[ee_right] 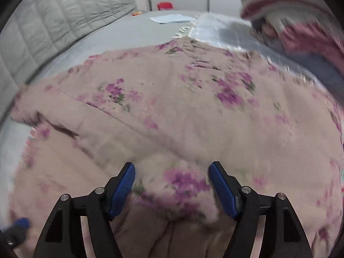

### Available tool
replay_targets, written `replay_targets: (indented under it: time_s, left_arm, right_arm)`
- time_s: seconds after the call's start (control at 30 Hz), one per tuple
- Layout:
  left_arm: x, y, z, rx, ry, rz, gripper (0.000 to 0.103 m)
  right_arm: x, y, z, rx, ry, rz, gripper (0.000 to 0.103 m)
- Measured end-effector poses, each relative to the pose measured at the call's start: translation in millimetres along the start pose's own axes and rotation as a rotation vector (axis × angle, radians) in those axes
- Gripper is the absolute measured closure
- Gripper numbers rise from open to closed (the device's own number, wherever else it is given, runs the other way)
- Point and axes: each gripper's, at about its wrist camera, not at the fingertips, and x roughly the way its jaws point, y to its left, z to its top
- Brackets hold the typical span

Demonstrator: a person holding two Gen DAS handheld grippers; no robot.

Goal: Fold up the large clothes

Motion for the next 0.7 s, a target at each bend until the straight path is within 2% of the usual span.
replay_targets:
  time_s: [0.07,0.13,0.3,0.4,0.47,0.57,0.7]
  left_arm:
    - [-1.6,5.0,3.5,-0.017,-0.005,-0.004,0.022]
    - [-3.9,10.7,7.7,-0.032,-0.014,-0.001,0.022]
    - [-10.9,27.2,17.4,-0.078,-0.031,-0.003,0.022]
    - [-15.6,40.9,28.1,-0.117,-0.044,-0.002,0.022]
    - [-17.3,54.0,36.7,-0.156,-0.045,-0.008,0.022]
    - [-18.8,80.9,56.8,-0.221,-0.044,-0.002,0.022]
    - [-30.7,126.1,94.9,-0.341,-0.098,0.008,0.022]
  right_arm:
    - [-28.0,-13.5,-10.4,0.061,-0.028,0.006,0.029]
    - [-55.0,-28.4,-29.5,0.128,-0.020,-0.014,0.029]
    - [-117.8,-59.6,-87.7,0.322,0.044,0.134,0.029]
    - [-140.4,-67.7,-109.1,0.385,0.011,0.202,0.026]
    - [-142.9,-69.3,-118.9,0.381,-0.004,0.207,0.021]
    - [-131.6,-80.9,-137.8,0.413,-0.021,0.202,0.021]
    - [-104.9,-102.1,-159.2,0.487,-0.006,0.190,0.021]
